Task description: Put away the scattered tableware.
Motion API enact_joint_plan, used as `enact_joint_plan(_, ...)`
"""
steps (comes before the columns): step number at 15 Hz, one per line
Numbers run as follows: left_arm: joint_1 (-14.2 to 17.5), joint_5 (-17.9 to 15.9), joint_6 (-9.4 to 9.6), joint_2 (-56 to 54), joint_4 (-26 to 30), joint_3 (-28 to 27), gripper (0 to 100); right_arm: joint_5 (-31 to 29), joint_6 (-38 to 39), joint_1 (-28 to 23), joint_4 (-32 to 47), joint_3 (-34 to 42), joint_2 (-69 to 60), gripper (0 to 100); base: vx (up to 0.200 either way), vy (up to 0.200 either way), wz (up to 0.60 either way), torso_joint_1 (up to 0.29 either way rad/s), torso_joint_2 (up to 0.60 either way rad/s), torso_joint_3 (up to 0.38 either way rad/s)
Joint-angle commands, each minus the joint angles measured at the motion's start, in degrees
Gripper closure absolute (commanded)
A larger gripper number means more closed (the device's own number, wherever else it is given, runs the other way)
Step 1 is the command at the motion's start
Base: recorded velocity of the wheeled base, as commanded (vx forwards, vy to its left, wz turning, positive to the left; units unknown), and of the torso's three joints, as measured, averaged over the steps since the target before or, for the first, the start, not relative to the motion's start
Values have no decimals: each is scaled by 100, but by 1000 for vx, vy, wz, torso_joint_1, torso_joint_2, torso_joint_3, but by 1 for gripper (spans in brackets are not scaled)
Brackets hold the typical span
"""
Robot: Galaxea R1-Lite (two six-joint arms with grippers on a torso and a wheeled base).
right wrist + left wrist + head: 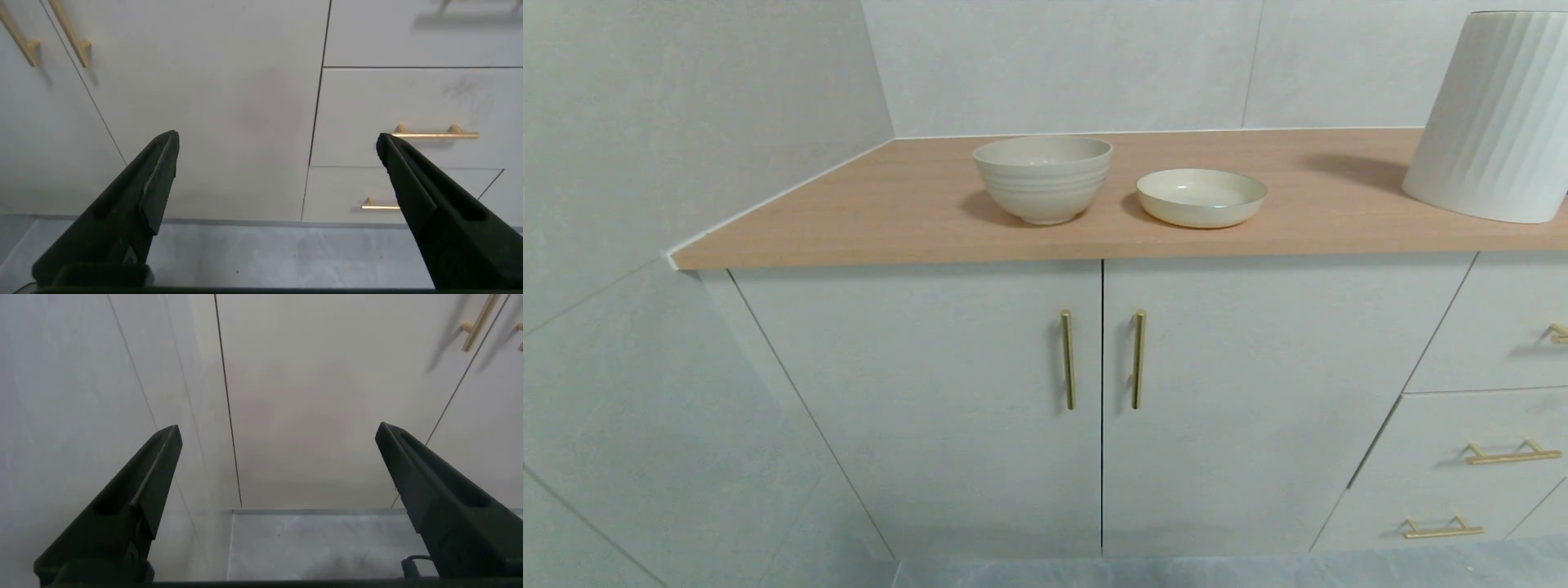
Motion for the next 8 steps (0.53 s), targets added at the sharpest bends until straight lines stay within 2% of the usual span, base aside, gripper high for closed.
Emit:
enact_joint_plan(1,2,2,0,0,-1,0,0,2,-13,2,5,0,7,0,0,0,0,0,0,0)
enact_joint_plan(3,2,2,9,0,-1,0,0,19,-48,2,-39,-26,7,0,0,0,0,0,0,0)
enact_joint_plan(4,2,2,0,0,-1,0,0,178,31,11,-180,-413,7,0,0,0,0,0,0,0)
enact_joint_plan(5,2,2,0,0,-1,0,0,178,31,11,-180,-413,7,0,0,0,0,0,0,0)
enact_joint_plan(6,2,2,0,0,-1,0,0,951,330,46,172,-1204,473,0,0,0,0,0,0,0)
enact_joint_plan(8,2,2,0,0,-1,0,0,1584,330,73,251,-1292,1150,0,0,0,0,0,0,0)
